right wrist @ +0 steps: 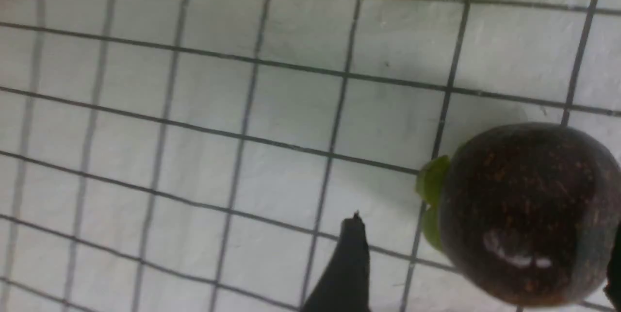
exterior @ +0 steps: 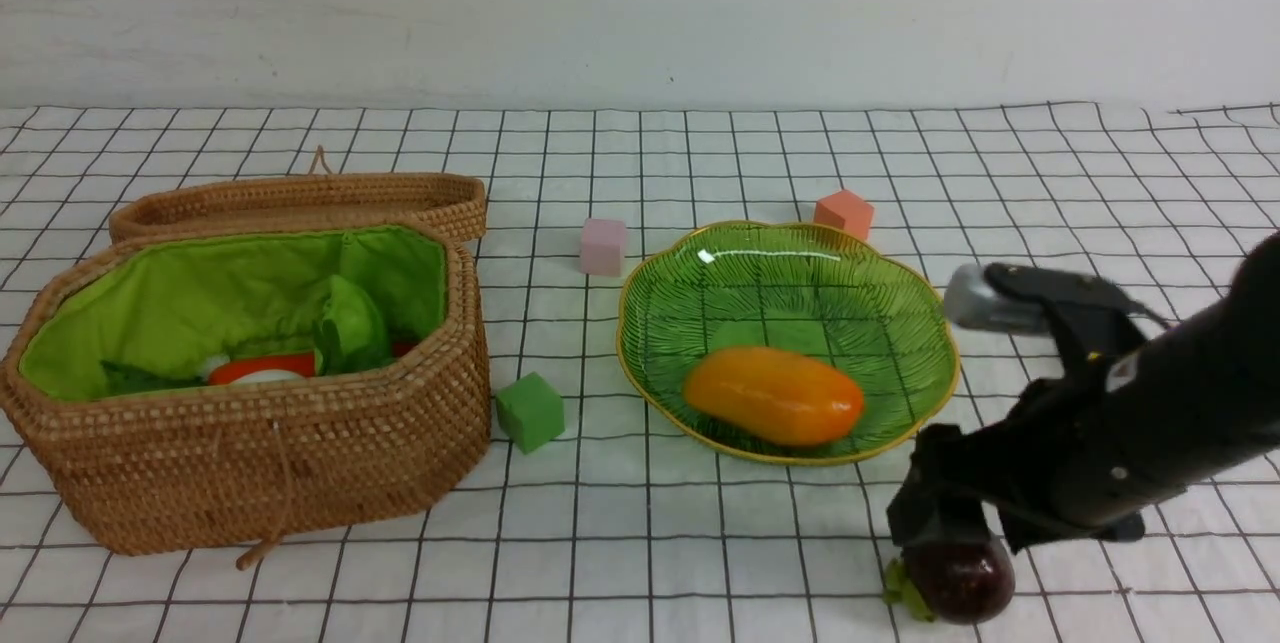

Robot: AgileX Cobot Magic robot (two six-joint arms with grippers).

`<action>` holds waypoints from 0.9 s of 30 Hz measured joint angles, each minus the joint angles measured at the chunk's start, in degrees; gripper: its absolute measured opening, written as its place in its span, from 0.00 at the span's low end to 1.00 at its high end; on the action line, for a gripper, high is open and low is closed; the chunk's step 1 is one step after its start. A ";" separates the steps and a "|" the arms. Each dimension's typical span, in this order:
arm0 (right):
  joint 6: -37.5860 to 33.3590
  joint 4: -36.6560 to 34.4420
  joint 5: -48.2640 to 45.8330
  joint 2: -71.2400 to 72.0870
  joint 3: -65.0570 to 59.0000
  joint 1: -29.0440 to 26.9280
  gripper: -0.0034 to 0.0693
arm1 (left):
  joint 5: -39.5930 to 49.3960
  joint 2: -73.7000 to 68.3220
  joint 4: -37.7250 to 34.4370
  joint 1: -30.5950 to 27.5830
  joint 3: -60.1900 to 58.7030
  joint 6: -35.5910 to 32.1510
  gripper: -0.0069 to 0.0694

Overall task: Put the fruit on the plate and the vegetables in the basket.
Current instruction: Use the right arm to grab a mangosteen and put it into the right plate

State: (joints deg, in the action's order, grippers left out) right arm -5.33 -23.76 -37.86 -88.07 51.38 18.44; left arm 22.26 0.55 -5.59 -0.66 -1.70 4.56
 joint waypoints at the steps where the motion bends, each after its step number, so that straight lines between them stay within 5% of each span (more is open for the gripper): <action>1: 0.00 0.57 0.35 -2.37 0.07 0.00 0.96 | 0.00 0.00 0.00 0.00 0.00 0.00 0.12; 12: -0.01 0.82 -1.34 -6.99 2.46 0.00 0.87 | 0.00 0.00 0.00 0.00 -0.01 0.00 0.12; 18: -0.23 2.03 -6.82 -1.48 16.24 0.00 0.87 | 0.00 0.00 0.00 0.00 -0.06 0.00 0.12; 27: 1.35 5.56 7.53 -11.42 31.49 0.00 0.87 | 0.00 0.00 0.00 0.00 -0.06 0.00 0.12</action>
State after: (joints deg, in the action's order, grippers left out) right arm -3.99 -18.20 -30.33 -99.49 82.86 18.44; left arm 22.26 0.55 -5.59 -0.66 -1.76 4.56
